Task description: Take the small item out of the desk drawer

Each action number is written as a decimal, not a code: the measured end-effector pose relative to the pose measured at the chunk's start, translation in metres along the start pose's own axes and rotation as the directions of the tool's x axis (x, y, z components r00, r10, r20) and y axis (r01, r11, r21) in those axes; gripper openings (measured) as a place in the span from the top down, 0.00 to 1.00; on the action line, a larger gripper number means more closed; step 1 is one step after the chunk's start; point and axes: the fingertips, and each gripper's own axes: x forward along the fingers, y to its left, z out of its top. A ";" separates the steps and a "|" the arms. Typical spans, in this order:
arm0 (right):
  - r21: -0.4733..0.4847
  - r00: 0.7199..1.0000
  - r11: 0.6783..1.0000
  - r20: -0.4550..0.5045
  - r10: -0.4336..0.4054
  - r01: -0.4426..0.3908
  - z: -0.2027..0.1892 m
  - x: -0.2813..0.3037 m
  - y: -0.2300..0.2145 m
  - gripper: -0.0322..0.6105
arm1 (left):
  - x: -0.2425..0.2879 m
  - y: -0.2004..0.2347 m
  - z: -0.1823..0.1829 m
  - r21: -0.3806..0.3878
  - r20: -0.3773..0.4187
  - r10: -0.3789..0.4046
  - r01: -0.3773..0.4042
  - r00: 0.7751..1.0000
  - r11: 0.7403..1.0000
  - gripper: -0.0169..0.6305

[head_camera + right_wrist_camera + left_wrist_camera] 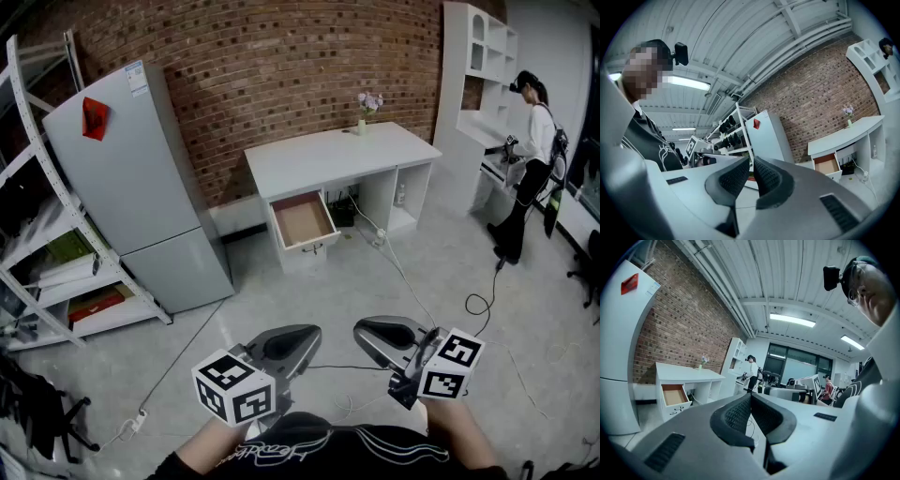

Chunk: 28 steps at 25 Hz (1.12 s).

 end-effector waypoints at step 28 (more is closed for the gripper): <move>0.058 0.997 0.996 -0.046 -0.062 0.064 -0.018 0.032 -0.083 0.86 | 0.054 0.070 -0.008 -0.072 -0.011 -0.032 0.031 0.999 0.997 0.94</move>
